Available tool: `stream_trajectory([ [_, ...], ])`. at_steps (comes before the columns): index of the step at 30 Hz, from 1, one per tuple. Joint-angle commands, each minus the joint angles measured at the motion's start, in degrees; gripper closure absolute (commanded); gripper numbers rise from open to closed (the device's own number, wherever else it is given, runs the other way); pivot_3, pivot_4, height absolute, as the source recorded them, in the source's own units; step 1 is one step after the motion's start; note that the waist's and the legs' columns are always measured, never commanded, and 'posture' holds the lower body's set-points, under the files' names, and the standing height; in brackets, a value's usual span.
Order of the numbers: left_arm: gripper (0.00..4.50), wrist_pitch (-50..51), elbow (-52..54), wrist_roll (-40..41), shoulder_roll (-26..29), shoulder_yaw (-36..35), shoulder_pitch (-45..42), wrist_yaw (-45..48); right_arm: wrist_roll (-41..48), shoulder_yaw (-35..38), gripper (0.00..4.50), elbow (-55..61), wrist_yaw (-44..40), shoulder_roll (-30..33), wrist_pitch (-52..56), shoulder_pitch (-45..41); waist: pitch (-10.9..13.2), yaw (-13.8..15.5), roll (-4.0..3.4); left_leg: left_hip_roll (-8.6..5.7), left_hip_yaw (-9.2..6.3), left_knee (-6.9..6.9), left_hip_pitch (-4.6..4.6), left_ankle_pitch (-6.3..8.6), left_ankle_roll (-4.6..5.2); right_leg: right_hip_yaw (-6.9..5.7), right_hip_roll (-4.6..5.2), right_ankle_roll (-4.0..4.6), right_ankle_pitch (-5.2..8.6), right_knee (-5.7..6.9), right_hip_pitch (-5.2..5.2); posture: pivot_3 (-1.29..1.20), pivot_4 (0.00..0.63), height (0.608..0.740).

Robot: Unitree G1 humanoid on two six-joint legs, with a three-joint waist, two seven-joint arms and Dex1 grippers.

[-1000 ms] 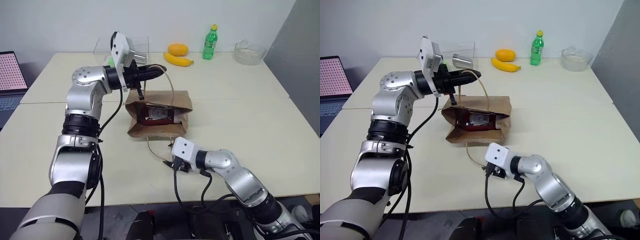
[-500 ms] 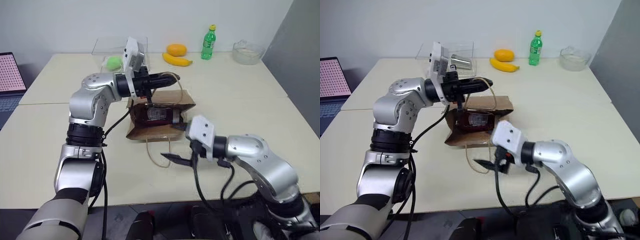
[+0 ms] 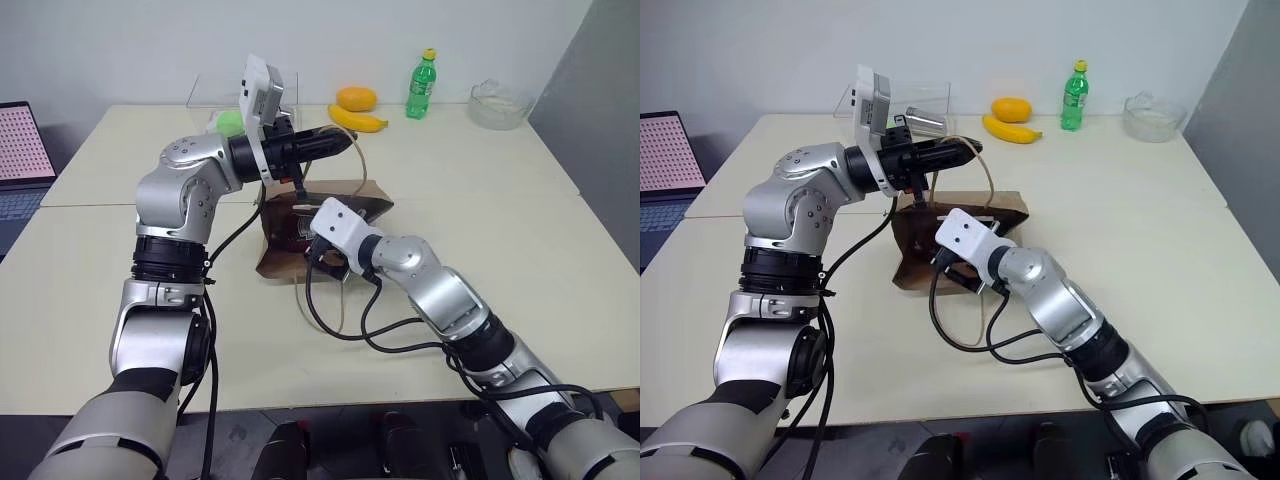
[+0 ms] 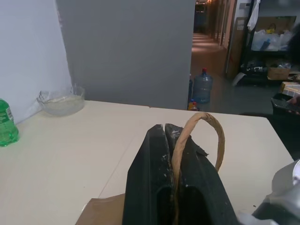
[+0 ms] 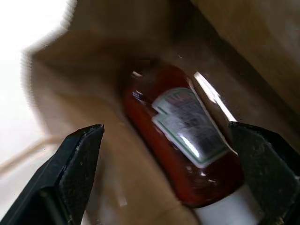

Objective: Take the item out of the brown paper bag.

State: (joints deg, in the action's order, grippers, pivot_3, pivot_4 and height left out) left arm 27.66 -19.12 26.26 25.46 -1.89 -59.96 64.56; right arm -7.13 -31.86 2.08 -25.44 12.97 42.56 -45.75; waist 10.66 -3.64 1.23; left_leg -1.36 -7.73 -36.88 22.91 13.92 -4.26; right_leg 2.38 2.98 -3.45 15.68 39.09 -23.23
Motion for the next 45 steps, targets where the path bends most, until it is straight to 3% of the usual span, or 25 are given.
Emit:
stream_trajectory([
  [1,4.50,-1.6,0.4,0.4,0.3,-1.0,-1.5,0.2,-4.1,-1.8,0.03,-4.1,-0.1,-0.1,-5.2,-3.1,0.0,-0.1,0.00,0.00,0.00,0.00,0.00,0.00,0.00,0.00,0.00,0.00,0.00,0.00,0.00,0.00,0.150,0.740],
  [10,4.50,-3.6,-1.4,-0.4,0.6,-0.6,-1.8,0.7,-14.0,-8.6,0.03,-19.8,-4.3,0.8,-16.3,-9.3,0.0,-0.9,0.00,0.00,-0.01,0.01,-0.01,-0.01,-0.02,-0.01,-0.01,0.00,0.00,0.01,-0.01,0.00,0.150,0.740],
  [22,4.50,-4.9,-1.6,-1.5,0.7,-0.3,-1.2,1.2,-20.7,-8.6,0.03,-37.9,-5.6,-3.8,-23.7,-14.3,0.0,-1.2,0.00,0.00,-0.02,0.00,-0.06,-0.10,-0.18,0.00,-0.01,0.00,0.00,0.08,0.02,0.00,0.150,0.740],
  [26,4.50,-5.6,-1.9,-2.0,0.9,-0.2,-0.9,1.4,-21.2,-7.3,0.92,-41.0,-4.4,-4.5,-26.1,-14.8,0.0,-1.2,0.00,-0.02,-0.03,-0.01,-0.06,-0.11,-0.19,0.00,0.00,0.00,0.00,0.08,0.03,0.00,0.150,0.740],
  [28,4.50,-5.9,-2.5,-2.4,1.1,-0.3,-0.9,1.4,-21.2,-6.3,1.62,-39.6,-4.2,-4.6,-26.9,-14.2,0.0,-1.2,0.00,-0.02,-0.05,-0.01,-0.06,-0.11,-0.19,0.00,0.00,0.00,0.00,0.08,0.03,0.00,0.150,0.740],
  [34,4.50,-7.5,-5.1,-3.4,1.4,-0.7,-1.2,1.0,-20.5,-2.7,2.60,-28.3,-6.3,-3.8,-25.9,-11.1,0.0,-1.2,-0.01,-0.01,-0.04,0.01,-0.06,-0.11,-0.19,0.00,0.00,0.00,0.00,0.08,0.02,0.00,0.150,0.740],
  [45,4.50,-12.9,-11.7,-6.0,1.4,-1.0,-3.7,-0.6,-17.9,1.6,2.65,-3.6,-16.3,1.7,-19.1,-2.4,0.0,-1.2,-0.02,-0.01,-0.04,0.02,0.02,-0.11,-0.19,-0.01,0.00,0.00,0.00,0.04,-0.04,0.00,0.150,0.740],
])
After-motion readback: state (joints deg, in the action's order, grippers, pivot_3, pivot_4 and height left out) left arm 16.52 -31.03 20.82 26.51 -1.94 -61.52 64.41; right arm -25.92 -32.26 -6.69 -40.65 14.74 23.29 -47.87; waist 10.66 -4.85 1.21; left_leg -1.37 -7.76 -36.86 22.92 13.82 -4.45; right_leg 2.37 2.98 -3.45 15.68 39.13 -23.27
